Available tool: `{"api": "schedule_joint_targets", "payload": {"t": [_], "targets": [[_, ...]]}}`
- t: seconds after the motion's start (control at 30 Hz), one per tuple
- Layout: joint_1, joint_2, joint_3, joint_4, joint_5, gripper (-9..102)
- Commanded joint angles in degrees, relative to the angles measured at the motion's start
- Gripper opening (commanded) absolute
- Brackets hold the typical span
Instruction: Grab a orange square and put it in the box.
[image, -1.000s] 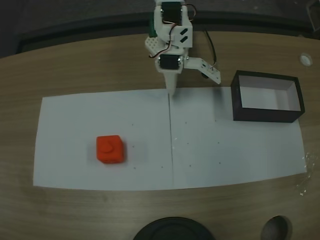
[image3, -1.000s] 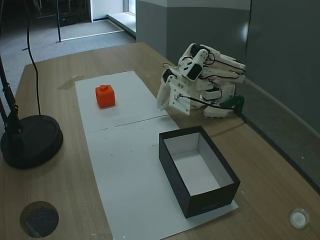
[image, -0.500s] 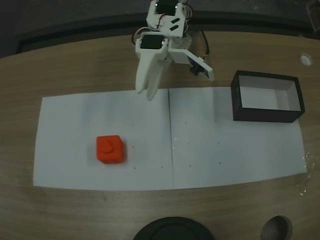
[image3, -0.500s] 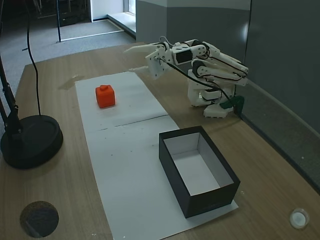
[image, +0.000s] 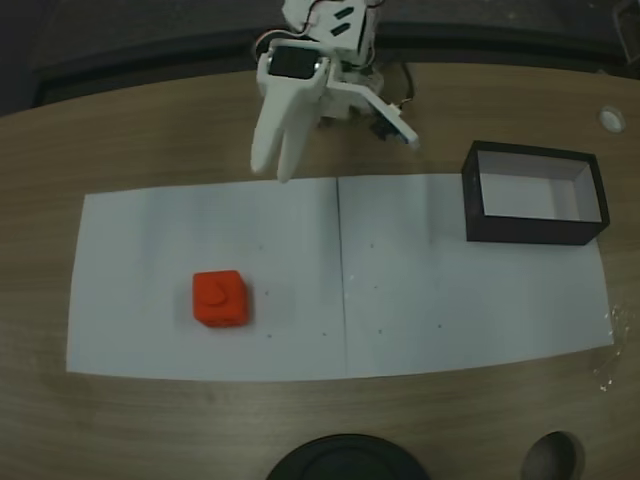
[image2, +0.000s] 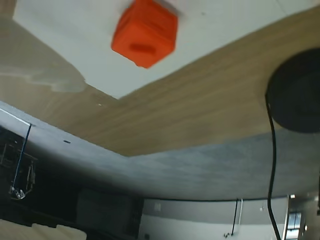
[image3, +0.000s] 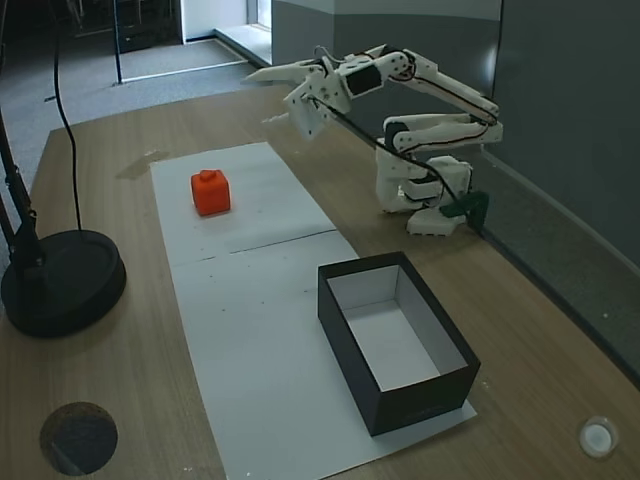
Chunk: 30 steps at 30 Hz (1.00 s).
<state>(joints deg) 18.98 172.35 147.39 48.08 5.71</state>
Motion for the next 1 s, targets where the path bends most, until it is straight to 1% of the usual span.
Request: {"api": "schedule_joint_targets", "payload": {"t": [0.0,0.07,0.2,0.3,0.4,0.57,0.97], "targets": [[3.78,-17.67,-14.68,3.34,-1.14,31],[5.89,-28.74,-22.41,9.14,-2.2,33],[6.86,-50.45,-37.88,22.94,-7.82,34],[7.03,-62.84,-47.55,29.53,-10.02,35],[7.12,-70.84,-55.02,30.67,-10.55,35],[6.68,-79.37,-64.16,30.94,-10.55,35],[7.21,-96.86,-74.79,30.67,-10.46,35]]}}
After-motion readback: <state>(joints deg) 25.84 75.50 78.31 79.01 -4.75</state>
